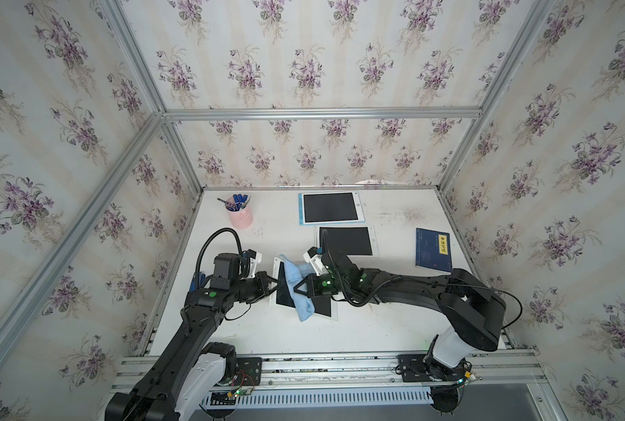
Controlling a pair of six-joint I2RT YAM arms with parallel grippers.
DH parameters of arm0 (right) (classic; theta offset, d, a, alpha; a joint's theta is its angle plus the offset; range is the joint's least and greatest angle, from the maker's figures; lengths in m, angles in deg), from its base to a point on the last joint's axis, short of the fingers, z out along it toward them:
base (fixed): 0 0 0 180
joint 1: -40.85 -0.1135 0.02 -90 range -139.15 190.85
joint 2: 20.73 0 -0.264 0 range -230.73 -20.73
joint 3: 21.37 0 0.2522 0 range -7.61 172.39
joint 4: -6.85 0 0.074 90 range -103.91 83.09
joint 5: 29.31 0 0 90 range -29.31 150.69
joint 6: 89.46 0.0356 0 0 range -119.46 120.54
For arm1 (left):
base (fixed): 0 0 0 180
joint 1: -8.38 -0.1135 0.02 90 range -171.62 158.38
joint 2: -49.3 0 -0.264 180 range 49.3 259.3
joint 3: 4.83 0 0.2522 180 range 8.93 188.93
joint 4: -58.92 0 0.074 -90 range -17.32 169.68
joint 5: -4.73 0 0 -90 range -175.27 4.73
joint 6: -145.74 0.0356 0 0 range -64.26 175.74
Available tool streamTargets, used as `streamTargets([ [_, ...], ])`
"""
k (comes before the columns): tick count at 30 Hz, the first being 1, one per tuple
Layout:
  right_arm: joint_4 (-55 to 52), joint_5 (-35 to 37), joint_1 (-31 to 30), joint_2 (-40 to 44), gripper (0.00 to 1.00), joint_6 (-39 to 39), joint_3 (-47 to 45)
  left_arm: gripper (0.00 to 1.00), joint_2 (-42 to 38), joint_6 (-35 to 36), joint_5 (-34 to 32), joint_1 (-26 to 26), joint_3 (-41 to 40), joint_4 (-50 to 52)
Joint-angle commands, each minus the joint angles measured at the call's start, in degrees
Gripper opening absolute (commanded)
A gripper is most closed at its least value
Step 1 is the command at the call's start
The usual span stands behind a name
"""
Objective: Wipe the drawing tablet
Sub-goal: Wipe the dirt from the drawing tablet, then place the cleaning item at the center of the board.
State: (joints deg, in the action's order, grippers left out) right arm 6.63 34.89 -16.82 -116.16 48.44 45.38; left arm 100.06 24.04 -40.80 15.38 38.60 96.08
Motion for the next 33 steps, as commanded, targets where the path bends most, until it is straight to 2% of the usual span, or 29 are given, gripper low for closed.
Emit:
streamTargets([
  [1,6.05,-8.42,-1.3,-1.14,0.0,2.63,1.63,0.0,-0.27,0.88,2.98,0.11,0.07,0.49],
  [3,7.43,-8.07,-0.92,-1.07,0.0,4.16,0.03,0.0,-0.77,0.94,2.65,0.16,0.18,0.99],
  [5,4.35,-5.75,0.47,-0.88,0.0,4.22,-2.19,0.0,-1.39,0.9,2.24,0.16,0.32,1.34],
  [9,-1.82,0.31,7.6,2.65,0.0,4.66,-12.4,0.0,-2.3,1.32,1.82,0.03,0.69,2.3],
  [13,-11.27,7.34,15.17,9.91,0.0,0.31,-20.38,0.0,-2.54,2.06,1.55,-0.33,1.47,3.3],
  [16,-13.25,4.93,20.52,16.29,0.0,-3.77,-22.01,0.0,-3.24,2.51,1.58,-0.7,2.14,3.28],
  [22,-22.47,5.79,26.02,26.61,0.0,-12.86,-10.38,0.0,-4.67,2.05,1.76,-1.1,2.58,1.94],
  [24,-27.35,10.55,30.8,28.03,0.0,-15.08,-5.2,0.0,-4.97,2.18,2.0,-1.12,3.14,1.59],
  [27,-35.36,22.99,36.63,28.16,0.0,-16.5,1.82,0.0,-6.09,3.28,2.59,-1.12,4.23,0.93],
  [30,-37.25,33.19,43.2,27.76,0.0,-16.73,4.34,0.0,-7.37,4.31,3.34,-1.12,4.93,-0.42],
  [33,-39.01,35.64,52.4,25.08,0.0,-14.75,6.18,0.0,-8.13,4.76,3.52,-1.12,5.31,-1.62],
])
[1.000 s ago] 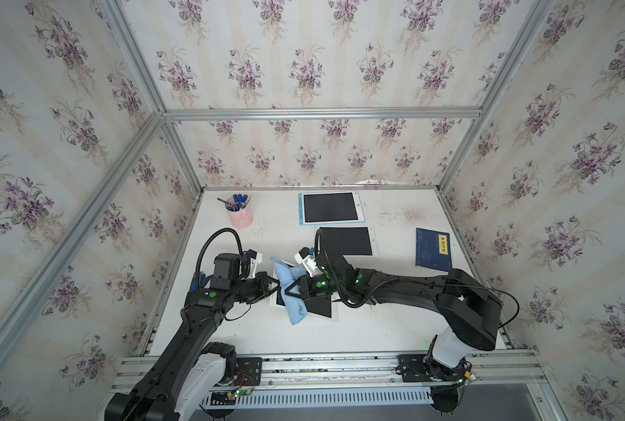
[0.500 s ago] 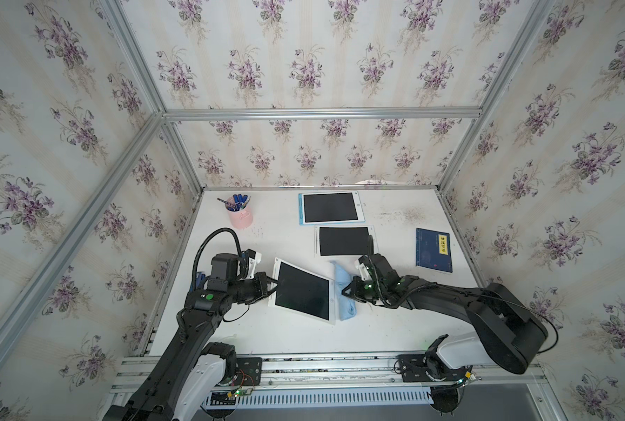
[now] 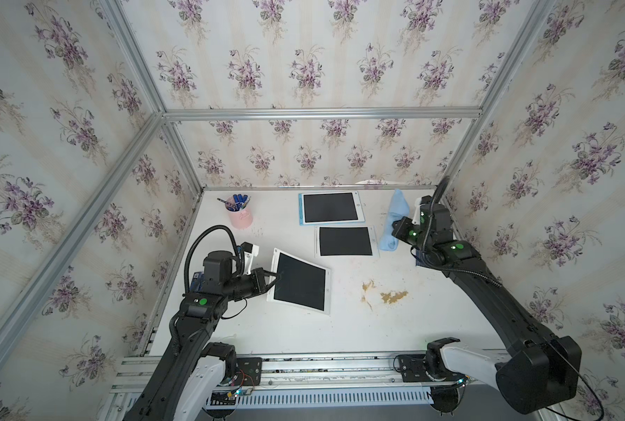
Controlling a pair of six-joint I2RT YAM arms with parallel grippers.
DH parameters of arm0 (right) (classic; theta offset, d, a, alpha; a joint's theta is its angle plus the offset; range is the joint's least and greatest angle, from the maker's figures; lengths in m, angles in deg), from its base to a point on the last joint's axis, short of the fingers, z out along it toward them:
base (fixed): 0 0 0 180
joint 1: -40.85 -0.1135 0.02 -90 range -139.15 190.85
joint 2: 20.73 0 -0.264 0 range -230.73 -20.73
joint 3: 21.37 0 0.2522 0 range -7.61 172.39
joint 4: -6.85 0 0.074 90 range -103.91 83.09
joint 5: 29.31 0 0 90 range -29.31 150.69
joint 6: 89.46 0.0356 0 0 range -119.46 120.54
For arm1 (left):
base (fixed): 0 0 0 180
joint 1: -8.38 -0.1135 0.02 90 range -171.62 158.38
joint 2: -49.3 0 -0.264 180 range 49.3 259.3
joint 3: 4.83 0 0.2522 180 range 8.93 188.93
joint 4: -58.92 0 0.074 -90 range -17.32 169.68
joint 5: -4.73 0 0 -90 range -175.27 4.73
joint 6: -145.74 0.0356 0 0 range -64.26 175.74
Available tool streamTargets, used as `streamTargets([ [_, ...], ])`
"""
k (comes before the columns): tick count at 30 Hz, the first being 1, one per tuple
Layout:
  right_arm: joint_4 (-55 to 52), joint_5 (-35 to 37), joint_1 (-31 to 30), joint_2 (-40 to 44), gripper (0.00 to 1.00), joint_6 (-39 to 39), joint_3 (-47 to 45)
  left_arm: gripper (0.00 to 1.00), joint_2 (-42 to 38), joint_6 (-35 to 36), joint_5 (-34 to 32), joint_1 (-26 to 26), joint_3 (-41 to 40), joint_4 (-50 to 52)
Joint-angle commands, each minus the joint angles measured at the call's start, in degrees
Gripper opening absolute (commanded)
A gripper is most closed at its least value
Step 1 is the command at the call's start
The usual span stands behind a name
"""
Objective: Wipe the drawing tablet
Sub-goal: Place the cleaning item at the center of the board.
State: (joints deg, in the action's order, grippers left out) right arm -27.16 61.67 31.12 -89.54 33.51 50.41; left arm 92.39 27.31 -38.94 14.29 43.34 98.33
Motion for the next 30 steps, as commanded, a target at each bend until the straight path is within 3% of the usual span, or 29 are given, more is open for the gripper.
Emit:
streamTargets([
  [1,-6.05,8.56,8.18,-3.06,0.0,1.13,1.82,0.0,-0.55,1.46,2.03,-0.03,0.58,-4.79],
  [4,-7.59,9.49,14.86,-8.6,0.0,3.38,3.22,0.02,-0.01,1.2,4.52,-0.07,0.08,-9.24],
  [10,-16.45,22.73,17.03,-23.2,0.0,11.06,10.55,0.05,0.62,-1.0,7.14,-0.02,-2.7,-18.79],
  [16,-18.93,23.05,17.21,-33.19,0.0,13.87,14.7,0.06,-1.64,0.95,6.0,0.15,-4.31,-18.27],
  [21,-19.39,23.25,17.21,-37.29,0.0,14.08,15.71,0.06,-2.18,-1.51,6.05,1.12,-6.26,-21.06],
  [22,-18.89,23.33,17.2,-37.4,0.05,13.16,15.9,0.06,-2.22,-2.04,5.97,1.11,-6.66,-21.36],
  [25,-16.97,22.87,17.21,-36.3,0.63,9.86,16.2,0.07,-2.4,-2.69,5.71,1.12,-7.31,-21.88],
  [26,-16.26,22.2,17.13,-35.54,0.73,8.62,16.34,0.08,-2.4,-2.6,5.71,1.12,-7.21,-21.77],
  [30,-13.15,17.59,16.16,-28.73,0.87,4.44,14.93,0.09,-2.57,-1.73,5.38,1.12,-6.27,-20.34],
])
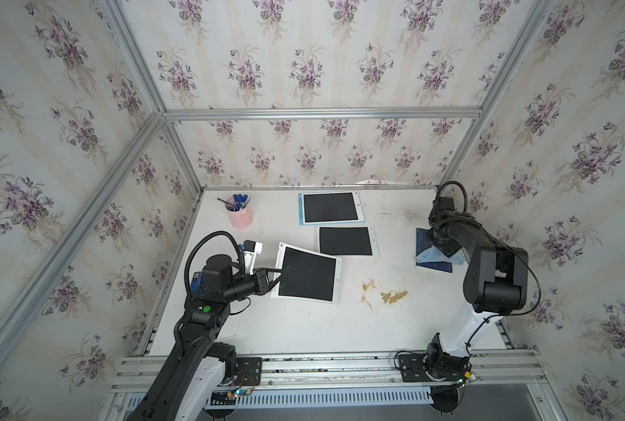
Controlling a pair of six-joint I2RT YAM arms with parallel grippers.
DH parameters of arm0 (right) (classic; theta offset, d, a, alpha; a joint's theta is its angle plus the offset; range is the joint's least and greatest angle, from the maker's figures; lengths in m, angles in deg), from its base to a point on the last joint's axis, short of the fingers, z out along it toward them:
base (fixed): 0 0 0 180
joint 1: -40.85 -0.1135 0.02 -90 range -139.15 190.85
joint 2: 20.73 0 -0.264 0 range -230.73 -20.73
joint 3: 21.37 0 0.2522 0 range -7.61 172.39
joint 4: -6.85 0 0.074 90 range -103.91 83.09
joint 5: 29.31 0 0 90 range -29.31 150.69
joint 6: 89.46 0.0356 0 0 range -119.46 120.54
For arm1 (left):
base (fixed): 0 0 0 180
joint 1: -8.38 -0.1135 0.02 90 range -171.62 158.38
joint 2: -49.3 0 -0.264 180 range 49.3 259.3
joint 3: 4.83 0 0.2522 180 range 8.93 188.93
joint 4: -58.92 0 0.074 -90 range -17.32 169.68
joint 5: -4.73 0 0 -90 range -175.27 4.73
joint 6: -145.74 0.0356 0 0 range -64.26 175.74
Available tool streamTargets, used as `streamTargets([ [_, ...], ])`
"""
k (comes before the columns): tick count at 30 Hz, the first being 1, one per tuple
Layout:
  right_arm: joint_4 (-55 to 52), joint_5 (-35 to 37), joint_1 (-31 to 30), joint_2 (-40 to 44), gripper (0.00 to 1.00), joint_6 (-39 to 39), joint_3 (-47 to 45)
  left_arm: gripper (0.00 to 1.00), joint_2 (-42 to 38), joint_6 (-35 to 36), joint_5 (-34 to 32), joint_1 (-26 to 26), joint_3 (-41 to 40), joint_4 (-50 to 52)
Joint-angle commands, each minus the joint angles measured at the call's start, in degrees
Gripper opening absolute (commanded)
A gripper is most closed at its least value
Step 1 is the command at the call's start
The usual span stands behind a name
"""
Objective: Wipe the drawing tablet
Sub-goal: Place the cleaning item at the center of the board, then place the drawing tablet at the center of the board.
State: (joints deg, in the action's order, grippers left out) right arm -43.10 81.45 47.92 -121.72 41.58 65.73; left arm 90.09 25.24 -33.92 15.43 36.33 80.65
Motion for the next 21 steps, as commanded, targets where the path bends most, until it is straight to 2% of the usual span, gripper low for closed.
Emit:
streamTargets([
  [1,3.79,-3.8,-1.39,5.89,0.87,-4.58,-1.47,0.09,-0.28,0.42,0.24,-0.02,0.99,-2.61],
  [5,8.8,-8.84,-8.03,15.65,0.86,-8.23,-8.46,0.08,0.05,-0.47,1.01,-0.11,1.19,-5.04],
  [7,13.29,-14.28,-12.66,19.94,0.83,-10.25,-13.93,0.07,0.62,-2.72,3.06,-0.15,-0.03,-10.36],
  [11,30.2,-37.06,-18.06,27.06,0.74,-12.64,-29.48,0.08,2.29,-8.2,7.23,-0.24,-2.79,-25.02],
  [13,45.46,-51.71,-18.27,31.28,0.69,-11.27,-39.68,0.09,2.77,-8.5,8.13,-0.5,-3.58,-29.41],
  [14,52.19,-56.42,-18.23,33.79,0.67,-9.92,-43.79,0.09,2.92,-8.51,8.23,-0.7,-3.88,-30.69],
  [16,64.58,-63.72,-18.27,39.49,0.64,-6.14,-51.24,0.08,3.43,-9.59,8.96,-1.77,-4.85,-34.16],
  [19,74.54,-70.8,-18.35,44.77,0.53,-2.41,-56.54,0.04,5.75,-15.15,9.79,-4.94,-7.59,-43.9],
  [21,76.88,-73.31,-18.35,46.79,0.51,-1.63,-58.16,0.03,8.84,-21.13,10.71,-7.23,-9.46,-53.96],
])
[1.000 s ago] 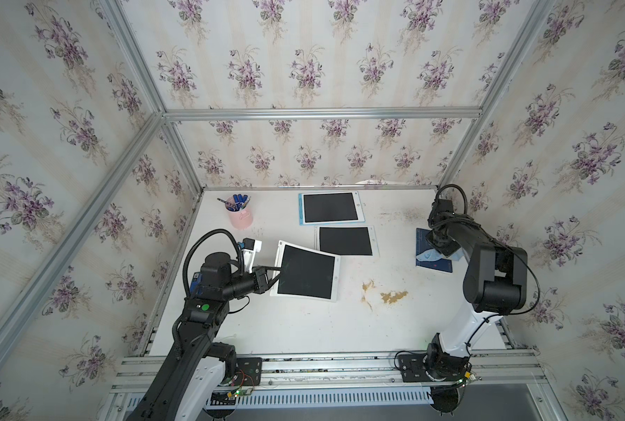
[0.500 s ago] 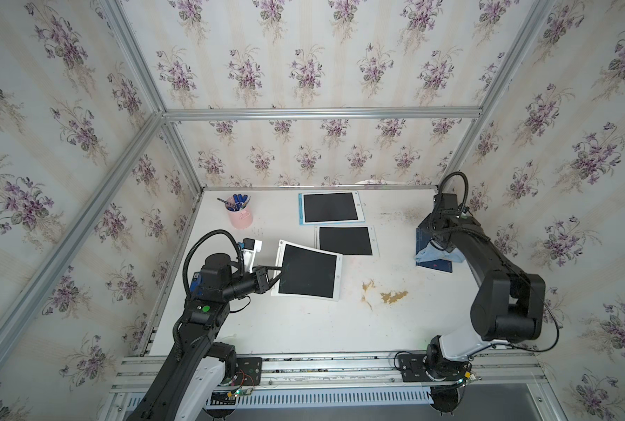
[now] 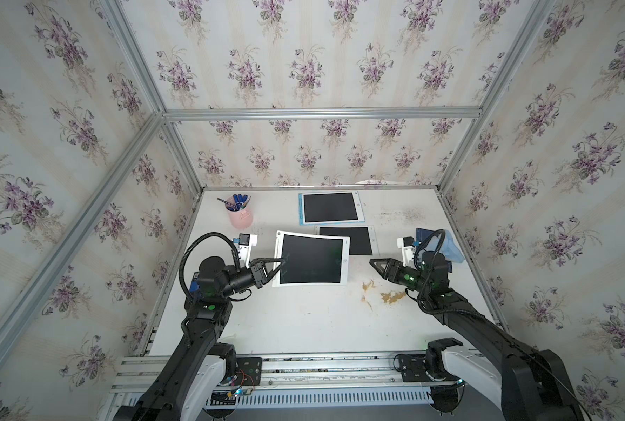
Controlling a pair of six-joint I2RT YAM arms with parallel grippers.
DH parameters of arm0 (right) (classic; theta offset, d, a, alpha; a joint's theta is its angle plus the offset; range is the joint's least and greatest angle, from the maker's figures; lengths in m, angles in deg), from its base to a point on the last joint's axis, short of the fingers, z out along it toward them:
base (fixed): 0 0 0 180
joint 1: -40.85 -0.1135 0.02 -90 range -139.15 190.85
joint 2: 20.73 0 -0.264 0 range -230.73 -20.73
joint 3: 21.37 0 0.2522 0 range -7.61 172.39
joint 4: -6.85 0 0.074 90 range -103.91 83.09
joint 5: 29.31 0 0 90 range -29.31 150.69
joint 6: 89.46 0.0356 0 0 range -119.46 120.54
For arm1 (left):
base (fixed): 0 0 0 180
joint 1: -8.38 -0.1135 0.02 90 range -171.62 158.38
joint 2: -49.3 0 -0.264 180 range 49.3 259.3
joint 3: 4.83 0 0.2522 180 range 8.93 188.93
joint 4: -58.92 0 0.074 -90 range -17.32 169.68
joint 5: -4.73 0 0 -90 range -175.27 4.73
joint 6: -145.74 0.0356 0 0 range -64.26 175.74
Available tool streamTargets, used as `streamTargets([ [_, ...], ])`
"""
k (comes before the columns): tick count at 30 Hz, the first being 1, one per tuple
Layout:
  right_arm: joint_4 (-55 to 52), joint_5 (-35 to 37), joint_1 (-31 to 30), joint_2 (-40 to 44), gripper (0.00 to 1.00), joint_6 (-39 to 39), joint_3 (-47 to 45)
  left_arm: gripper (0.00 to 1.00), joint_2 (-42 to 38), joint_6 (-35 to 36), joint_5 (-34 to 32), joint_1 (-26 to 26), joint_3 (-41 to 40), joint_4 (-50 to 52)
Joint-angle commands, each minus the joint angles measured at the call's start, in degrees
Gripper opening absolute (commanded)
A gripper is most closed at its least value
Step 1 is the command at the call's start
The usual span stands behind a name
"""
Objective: Wipe the drawing tablet
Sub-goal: Place the drawing tablet at the center of the board.
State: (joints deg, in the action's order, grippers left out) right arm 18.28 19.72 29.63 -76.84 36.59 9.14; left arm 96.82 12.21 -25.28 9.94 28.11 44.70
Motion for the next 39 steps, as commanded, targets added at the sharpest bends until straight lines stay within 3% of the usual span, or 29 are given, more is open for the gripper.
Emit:
streamTargets([
  [1,17.28,-12.52,-0.06,2.45,0.48,4.66,-2.22,0.03,4.26,-11.26,2.6,-2.78,-1.82,-22.5],
  [5,34.5,-17.47,-0.03,-0.78,0.46,15.15,-4.93,0.03,12.17,-21.21,3.89,-4.46,-2.58,-38.22],
  [9,40.85,-17.13,-0.53,-5.88,0.44,18.27,-5.16,0.04,19.38,-29.0,4.7,-4.42,-2.71,-52.99],
  [13,52.1,-17.09,-0.79,-10.99,0.43,23.64,-4.97,0.04,20.94,-29.07,6.15,-4.28,-2.39,-53.26],
  [30,53.2,-13.25,-5.61,-22.72,0.43,22.2,4.06,0.06,18.65,-29.36,9.09,-3.51,-2.13,-53.2],
  [39,62.32,-14.46,-7.27,-30.3,0.36,27.8,6.01,0.07,17.91,-28.94,9.15,-3.33,-2.07,-52.23],
])
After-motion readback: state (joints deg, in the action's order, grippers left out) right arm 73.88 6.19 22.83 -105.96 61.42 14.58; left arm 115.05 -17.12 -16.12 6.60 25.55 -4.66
